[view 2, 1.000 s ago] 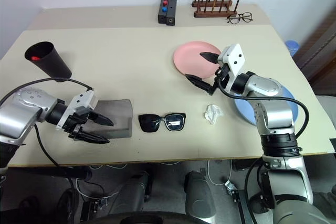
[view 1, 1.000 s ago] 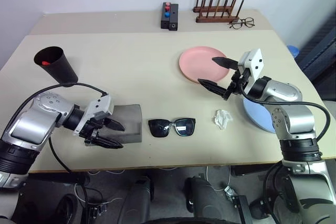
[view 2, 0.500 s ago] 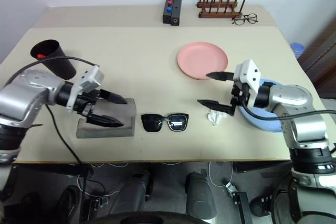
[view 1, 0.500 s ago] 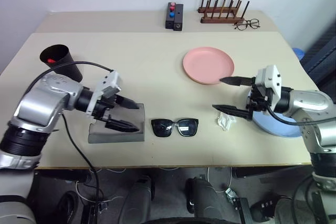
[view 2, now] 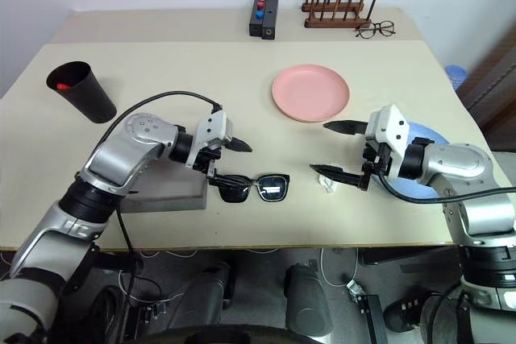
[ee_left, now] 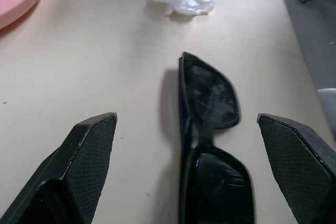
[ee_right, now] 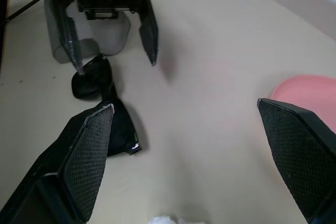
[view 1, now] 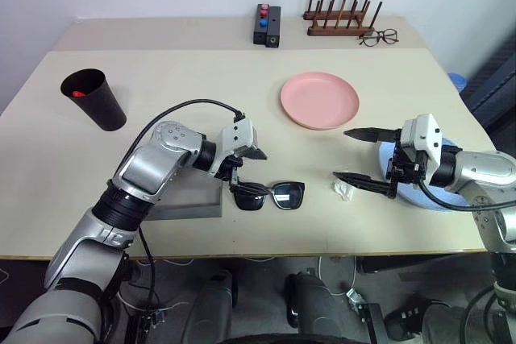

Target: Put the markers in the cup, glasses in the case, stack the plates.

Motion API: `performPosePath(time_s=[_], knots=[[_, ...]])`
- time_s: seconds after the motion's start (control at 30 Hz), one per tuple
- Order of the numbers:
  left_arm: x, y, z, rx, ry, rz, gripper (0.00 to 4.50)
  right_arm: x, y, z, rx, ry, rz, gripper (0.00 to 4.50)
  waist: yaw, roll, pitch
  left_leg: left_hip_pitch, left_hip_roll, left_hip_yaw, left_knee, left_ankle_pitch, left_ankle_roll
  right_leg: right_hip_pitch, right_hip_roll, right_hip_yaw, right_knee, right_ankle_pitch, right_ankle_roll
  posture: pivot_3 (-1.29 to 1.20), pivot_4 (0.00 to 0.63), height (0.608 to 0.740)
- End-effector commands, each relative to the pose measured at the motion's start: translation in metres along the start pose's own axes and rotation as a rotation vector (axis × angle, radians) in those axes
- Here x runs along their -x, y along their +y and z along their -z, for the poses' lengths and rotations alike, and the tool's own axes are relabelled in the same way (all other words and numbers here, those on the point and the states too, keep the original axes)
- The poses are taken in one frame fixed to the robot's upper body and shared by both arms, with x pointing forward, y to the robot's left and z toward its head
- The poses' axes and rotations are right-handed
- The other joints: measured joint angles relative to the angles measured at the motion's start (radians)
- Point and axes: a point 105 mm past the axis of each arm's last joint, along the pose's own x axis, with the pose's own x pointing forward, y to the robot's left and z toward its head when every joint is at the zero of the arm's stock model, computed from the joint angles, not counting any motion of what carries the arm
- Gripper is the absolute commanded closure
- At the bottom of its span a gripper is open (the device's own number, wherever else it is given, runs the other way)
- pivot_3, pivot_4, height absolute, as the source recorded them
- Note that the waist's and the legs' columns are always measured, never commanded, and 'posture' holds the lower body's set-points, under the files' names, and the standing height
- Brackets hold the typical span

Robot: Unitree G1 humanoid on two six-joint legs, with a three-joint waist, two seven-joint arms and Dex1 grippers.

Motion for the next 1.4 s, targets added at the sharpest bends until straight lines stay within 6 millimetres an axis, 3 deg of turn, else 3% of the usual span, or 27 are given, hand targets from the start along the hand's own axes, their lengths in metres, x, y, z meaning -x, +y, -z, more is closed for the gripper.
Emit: performPosePath(time_s=[0.03, 0.37, 0.47, 0.7, 0.73, 0.93, 1.07, 1.23, 1.4], knots=[[-0.004, 0.000, -0.004, -0.066, 0.019, 0.017, 0.05, 0.010, 0.000, -0.011, 0.067, 0.005, 0.016, 0.00, 0.001, 0.000, 0.000, 0.000, 0.000, 0.000, 0.000, 0.000, 0.000, 0.000, 0.000, 0.000, 0.000, 0.000, -0.001, 0.00, 0.150, 0.740], [-0.020, -0.008, 0.007, -0.111, 0.095, 0.109, 0.05, 0.019, -0.003, -0.004, 0.074, 0.043, 0.056, 0.00, 0.000, 0.000, 0.000, 0.000, 0.000, 0.000, 0.000, 0.000, 0.000, 0.000, 0.000, 0.000, 0.000, -0.001, -0.002, 0.00, 0.150, 0.740], [-0.021, -0.010, 0.012, -0.135, 0.131, 0.129, 0.82, 0.019, -0.004, -0.005, 0.076, 0.038, 0.060, 0.00, 0.000, 0.000, 0.000, 0.000, 0.000, 0.000, 0.000, 0.000, 0.000, 0.000, 0.000, 0.000, 0.000, -0.001, -0.002, 0.00, 0.150, 0.740], [-0.028, -0.009, 0.008, -0.120, 0.114, 0.127, 4.31, 0.019, -0.006, -0.006, 0.075, 0.032, 0.074, 0.00, 0.003, 0.000, -0.001, 0.000, 0.000, 0.000, 0.001, 0.000, 0.000, 0.002, 0.000, 0.000, -0.001, -0.001, -0.002, 0.00, 0.150, 0.740], [-0.028, -0.010, 0.008, -0.117, 0.113, 0.130, 4.44, 0.018, -0.007, -0.006, 0.075, 0.031, 0.075, 0.00, 0.004, 0.001, -0.001, 0.001, 0.000, 0.000, 0.001, 0.000, 0.000, 0.003, -0.001, 0.000, -0.002, -0.001, -0.002, 0.00, 0.150, 0.740], [-0.025, -0.009, -0.001, -0.057, 0.064, 0.137, 4.44, 0.015, -0.011, -0.008, 0.080, 0.027, 0.083, 0.00, 0.000, 0.001, -0.001, 0.002, 0.000, 0.000, 0.002, 0.000, 0.000, 0.004, -0.001, -0.001, -0.002, -0.003, 0.000, 0.00, 0.150, 0.740], [-0.015, -0.005, -0.019, 0.002, 0.004, 0.141, 4.44, 0.009, -0.012, -0.011, 0.079, 0.015, 0.080, 0.00, 0.000, 0.001, -0.001, 0.001, 0.000, 0.000, 0.002, 0.000, 0.000, 0.004, -0.001, -0.001, -0.002, -0.003, 0.000, 0.00, 0.150, 0.740], [0.014, 0.002, -0.043, 0.110, -0.069, 0.140, 4.44, 0.004, -0.010, -0.014, 0.075, 0.000, 0.063, 0.00, 0.000, 0.001, -0.001, 0.000, -0.001, 0.000, 0.002, 0.000, 0.000, 0.003, -0.001, -0.001, -0.002, -0.003, 0.000, 0.00, 0.150, 0.740], [0.045, 0.001, -0.047, 0.199, -0.099, 0.140, 4.44, -0.005, -0.007, -0.015, 0.069, -0.030, 0.052, 0.00, -0.006, 0.001, -0.001, 0.001, 0.000, 0.000, 0.001, 0.000, 0.001, 0.002, -0.001, -0.001, -0.001, -0.003, 0.002, 0.00, 0.150, 0.740]])
